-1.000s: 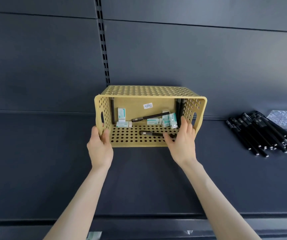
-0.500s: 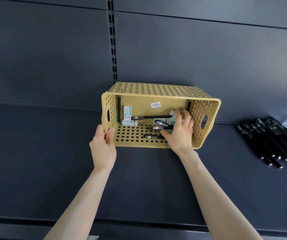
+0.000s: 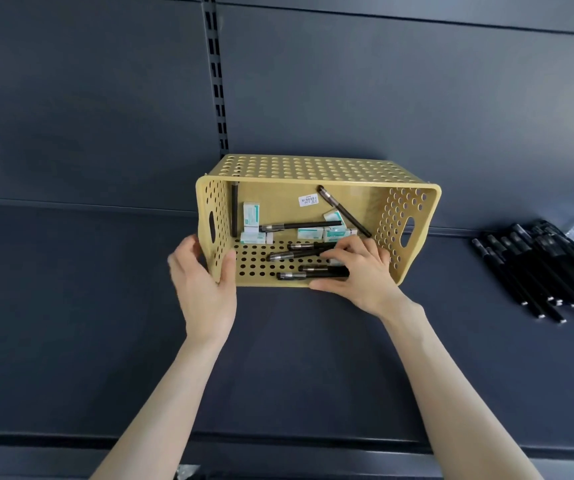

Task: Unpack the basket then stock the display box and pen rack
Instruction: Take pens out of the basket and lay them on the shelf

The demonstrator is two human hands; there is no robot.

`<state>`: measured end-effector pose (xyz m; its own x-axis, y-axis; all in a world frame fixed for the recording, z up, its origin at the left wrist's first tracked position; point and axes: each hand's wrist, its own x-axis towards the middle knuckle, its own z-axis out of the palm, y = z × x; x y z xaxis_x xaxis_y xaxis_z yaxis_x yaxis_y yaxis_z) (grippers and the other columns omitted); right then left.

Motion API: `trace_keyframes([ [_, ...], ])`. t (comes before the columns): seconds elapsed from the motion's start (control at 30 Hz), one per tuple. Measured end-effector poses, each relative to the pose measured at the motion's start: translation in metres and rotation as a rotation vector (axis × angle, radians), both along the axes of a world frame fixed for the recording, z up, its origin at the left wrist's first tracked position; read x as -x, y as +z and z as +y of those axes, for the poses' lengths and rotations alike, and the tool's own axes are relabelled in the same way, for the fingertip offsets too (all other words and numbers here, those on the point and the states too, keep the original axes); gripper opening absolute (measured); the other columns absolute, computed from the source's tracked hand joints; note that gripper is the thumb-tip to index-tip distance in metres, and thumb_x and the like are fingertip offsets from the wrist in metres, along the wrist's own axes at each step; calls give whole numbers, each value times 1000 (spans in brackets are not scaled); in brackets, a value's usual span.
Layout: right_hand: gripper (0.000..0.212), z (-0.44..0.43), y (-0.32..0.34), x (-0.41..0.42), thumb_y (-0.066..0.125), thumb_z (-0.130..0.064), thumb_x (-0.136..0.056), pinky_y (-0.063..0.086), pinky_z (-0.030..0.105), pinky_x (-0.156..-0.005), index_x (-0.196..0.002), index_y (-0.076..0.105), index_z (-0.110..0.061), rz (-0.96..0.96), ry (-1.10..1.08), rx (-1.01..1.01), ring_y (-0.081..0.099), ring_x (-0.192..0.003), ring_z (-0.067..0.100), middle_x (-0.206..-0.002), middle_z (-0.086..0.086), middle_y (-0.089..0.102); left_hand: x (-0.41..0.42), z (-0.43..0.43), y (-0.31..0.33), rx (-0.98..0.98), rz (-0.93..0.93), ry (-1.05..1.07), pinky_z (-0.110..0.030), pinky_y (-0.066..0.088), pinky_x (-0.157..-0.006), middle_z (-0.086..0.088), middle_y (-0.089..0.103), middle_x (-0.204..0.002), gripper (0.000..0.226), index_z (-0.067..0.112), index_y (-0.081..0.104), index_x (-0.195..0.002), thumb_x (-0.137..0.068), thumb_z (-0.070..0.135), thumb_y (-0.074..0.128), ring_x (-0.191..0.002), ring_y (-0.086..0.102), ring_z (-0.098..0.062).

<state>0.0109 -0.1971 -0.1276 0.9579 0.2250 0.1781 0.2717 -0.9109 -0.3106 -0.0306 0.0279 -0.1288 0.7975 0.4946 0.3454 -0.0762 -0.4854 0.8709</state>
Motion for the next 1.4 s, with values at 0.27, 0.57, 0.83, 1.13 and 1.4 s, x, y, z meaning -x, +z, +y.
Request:
trace_keyframes([
  [0.27, 33, 5, -3, 4, 71, -49, -73, 15, 26, -88, -95, 73, -24, -124, 72, -165, 34, -106, 16, -105, -7, 48, 12, -29, 7, -310, -219, -208, -21, 42, -75, 0, 51, -99, 26, 5, 58, -104, -85, 19, 68, -91, 49, -14],
  [0.57, 27, 3, 2, 8, 66, -38, -83, 17, 26, -82, -100, 68, -17, -77, 43, -144, 40, -104, 15, -100, -8, 49, -20, -28, -7, -562, 200, -501, -31, 39, -92, -3, 53, -120, 42, 10, 59, -127, -92, 34, 58, -114, 47, -21],
  [0.83, 18, 2, 11, 12, 61, -24, -89, 36, 28, -82, -97, 65, -8, -32, 98, -289, 49, -90, 18, -94, -3, 51, -21, -35, 3, -144, 96, -553, -20, 42, -80, 4, 66, -100, 17, 14, 65, -107, -92, 21, 60, -92, 57, -7],
  [1.13, 7, -8, 18, 9, 47, -27, -97, 37, 13, -52, -92, 46, -22, 57, -48, -587, 50, -59, 5, -70, -10, 56, -56, -32, 1, -628, 262, -473, -31, 34, -98, -7, 54, -125, 40, 10, 57, -127, -93, 31, 57, -123, 40, -24],
  [1.4, 11, -6, 26, 13, 53, -29, -94, 42, 10, -71, -89, 59, -21, -33, -33, -716, 54, -82, 3, -89, -6, 58, -38, -19, 27, -364, 69, -606, -13, 45, -80, 9, 65, -96, 20, 18, 71, -102, -82, 20, 70, -89, 59, -1],
])
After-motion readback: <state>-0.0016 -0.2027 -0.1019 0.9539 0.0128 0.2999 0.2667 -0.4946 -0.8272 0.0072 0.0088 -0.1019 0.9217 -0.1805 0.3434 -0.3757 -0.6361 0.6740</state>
